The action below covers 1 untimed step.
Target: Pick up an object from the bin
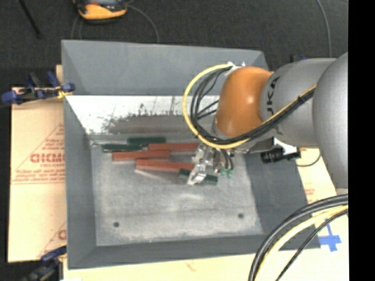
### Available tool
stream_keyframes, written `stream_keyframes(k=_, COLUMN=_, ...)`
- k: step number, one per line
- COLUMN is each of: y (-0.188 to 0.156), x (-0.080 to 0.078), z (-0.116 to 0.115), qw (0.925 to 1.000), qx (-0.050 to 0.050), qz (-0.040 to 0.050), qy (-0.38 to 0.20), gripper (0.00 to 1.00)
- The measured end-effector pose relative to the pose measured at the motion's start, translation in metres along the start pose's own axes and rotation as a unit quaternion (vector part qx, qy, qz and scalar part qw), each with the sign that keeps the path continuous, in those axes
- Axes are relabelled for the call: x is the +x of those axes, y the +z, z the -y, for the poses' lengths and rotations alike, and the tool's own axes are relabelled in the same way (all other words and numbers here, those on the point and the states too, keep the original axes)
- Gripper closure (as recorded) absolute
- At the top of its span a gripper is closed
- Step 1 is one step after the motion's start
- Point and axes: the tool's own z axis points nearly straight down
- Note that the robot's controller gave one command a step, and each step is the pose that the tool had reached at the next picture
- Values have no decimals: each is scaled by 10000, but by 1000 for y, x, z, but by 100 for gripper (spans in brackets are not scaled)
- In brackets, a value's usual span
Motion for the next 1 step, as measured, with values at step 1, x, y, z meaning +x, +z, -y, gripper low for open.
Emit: stream_keyframes(k=1, y=-17, x=-1, z=0, qw=10000, qx=-6, qz=18, qy=-3, gripper=100)
